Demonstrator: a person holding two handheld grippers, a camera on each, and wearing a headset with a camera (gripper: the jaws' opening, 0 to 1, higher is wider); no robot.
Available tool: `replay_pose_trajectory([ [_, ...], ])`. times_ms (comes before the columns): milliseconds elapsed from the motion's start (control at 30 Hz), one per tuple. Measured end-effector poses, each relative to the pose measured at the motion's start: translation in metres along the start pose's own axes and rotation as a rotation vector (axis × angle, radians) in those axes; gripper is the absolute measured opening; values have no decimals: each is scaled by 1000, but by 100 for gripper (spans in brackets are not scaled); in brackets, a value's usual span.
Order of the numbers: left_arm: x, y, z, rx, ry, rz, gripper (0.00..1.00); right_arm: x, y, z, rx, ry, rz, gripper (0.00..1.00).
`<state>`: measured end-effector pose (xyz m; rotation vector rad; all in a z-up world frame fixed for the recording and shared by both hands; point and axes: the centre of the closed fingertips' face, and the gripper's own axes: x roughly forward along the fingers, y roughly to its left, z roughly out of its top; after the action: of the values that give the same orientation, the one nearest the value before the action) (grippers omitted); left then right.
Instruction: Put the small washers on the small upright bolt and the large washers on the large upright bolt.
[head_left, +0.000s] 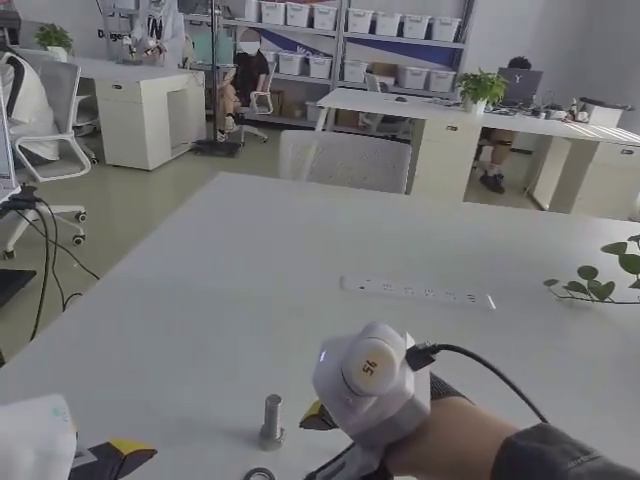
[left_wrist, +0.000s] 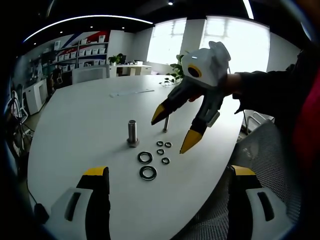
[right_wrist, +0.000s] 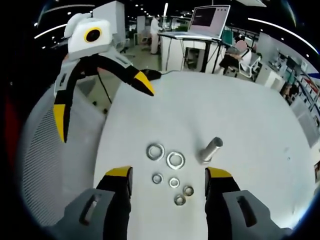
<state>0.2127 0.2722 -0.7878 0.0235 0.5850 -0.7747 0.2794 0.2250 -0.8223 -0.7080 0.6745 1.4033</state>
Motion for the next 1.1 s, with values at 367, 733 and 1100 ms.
replay_pose_trajectory([
  [367,-1,3,-2,-5,-2,2,100,20,-2,-2,-16,44,21,49],
  [733,1,1,-2,-5,2,-3,100,33,-8,-1,-46,77,18,41],
  [1100,0,0,-2,-8,6,-5,100,47,-9,-8,-51,115,35,36],
])
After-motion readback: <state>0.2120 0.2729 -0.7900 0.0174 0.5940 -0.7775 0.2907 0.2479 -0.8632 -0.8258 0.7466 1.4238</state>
